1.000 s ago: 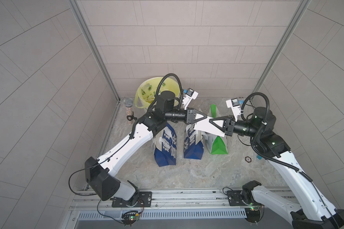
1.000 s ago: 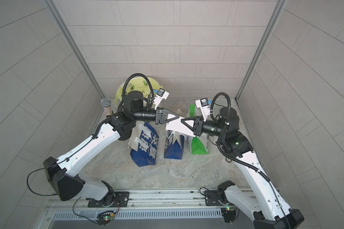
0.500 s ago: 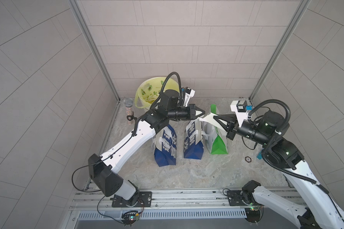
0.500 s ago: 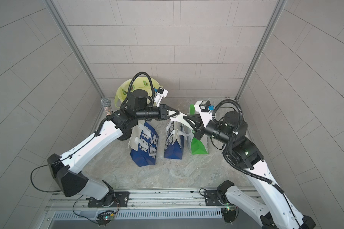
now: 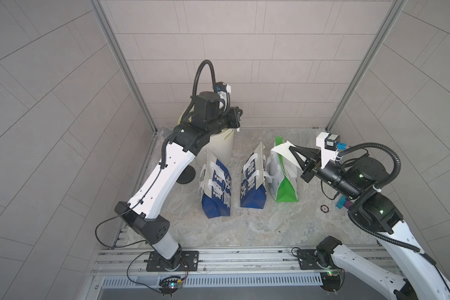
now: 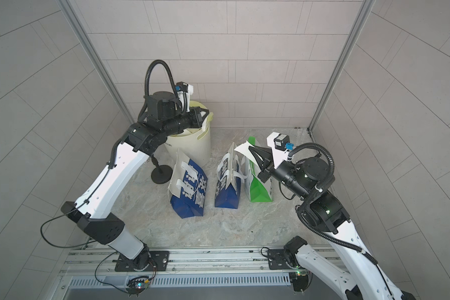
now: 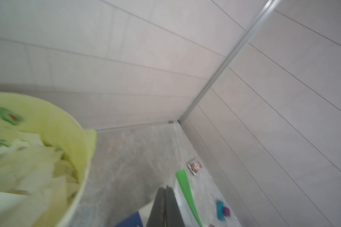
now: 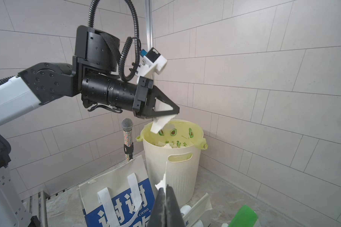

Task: Shred takeout receipts and throw away
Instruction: Place the takeout receipt in the trash bin, then shred the takeout receipt.

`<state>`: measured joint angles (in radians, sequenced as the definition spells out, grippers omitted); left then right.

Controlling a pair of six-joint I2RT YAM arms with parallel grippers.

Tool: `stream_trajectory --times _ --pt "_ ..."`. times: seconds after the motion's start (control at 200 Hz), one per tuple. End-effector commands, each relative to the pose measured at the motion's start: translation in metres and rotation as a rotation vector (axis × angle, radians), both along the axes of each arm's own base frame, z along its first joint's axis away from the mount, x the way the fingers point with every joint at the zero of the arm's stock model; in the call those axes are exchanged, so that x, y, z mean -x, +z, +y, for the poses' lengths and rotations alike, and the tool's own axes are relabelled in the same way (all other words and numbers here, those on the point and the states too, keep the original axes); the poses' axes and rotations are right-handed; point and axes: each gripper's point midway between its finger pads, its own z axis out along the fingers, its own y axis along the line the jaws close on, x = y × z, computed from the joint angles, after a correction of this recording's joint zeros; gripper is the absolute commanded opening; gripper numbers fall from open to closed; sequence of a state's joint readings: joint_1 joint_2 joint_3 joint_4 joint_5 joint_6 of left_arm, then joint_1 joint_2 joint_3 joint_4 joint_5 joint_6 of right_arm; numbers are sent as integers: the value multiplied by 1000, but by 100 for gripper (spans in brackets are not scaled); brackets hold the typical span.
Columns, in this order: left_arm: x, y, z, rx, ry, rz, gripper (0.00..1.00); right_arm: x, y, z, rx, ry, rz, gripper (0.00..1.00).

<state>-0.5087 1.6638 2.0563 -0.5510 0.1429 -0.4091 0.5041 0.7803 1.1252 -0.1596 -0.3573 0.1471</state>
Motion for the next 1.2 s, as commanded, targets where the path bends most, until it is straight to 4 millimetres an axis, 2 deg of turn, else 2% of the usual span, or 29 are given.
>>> stream_trajectory --times 0.0,0.195,0.235,0.3,0.355,0.395,0.475,0.57,0.68,0.851,0.991,1.031,1.196 --pt "-55 -38 41 -221 225 0 2 -3 10 -5 -74 -29 -11 0" --pt "-115 -84 82 -333 397 54 9 -7 3 -6 -83 -42 15 0" --pt "-124 -93 88 -339 413 67 19 -8 1 -6 -84 -45 23 0" --pt "-135 -106 99 -354 448 92 44 -9 -2 -5 -81 -44 39 0" --pt "-138 -112 103 -353 453 109 60 -10 -3 -4 -78 -42 49 0" --pt "-138 -108 103 -340 444 106 67 -11 -4 -3 -76 -41 55 0" --pt "-134 -93 96 -305 402 77 72 -13 -4 -3 -78 -46 58 0" --pt "-122 -65 85 -261 343 30 73 -17 -6 -1 -77 -47 65 0" --pt "-100 -34 74 -216 246 -23 73 -21 -9 1 -82 -47 83 0" --pt "-68 -20 76 -240 183 -33 72 -27 -10 7 -93 -32 103 0" --pt "-16 -10 40 -146 -92 -54 70 -28 -10 12 -84 -8 116 0" --pt "-1 -10 32 -117 -147 -65 70 -27 -13 19 -63 25 139 0" --pt "66 -3 4 96 -380 -136 73 -14 -6 48 -63 190 179 0"
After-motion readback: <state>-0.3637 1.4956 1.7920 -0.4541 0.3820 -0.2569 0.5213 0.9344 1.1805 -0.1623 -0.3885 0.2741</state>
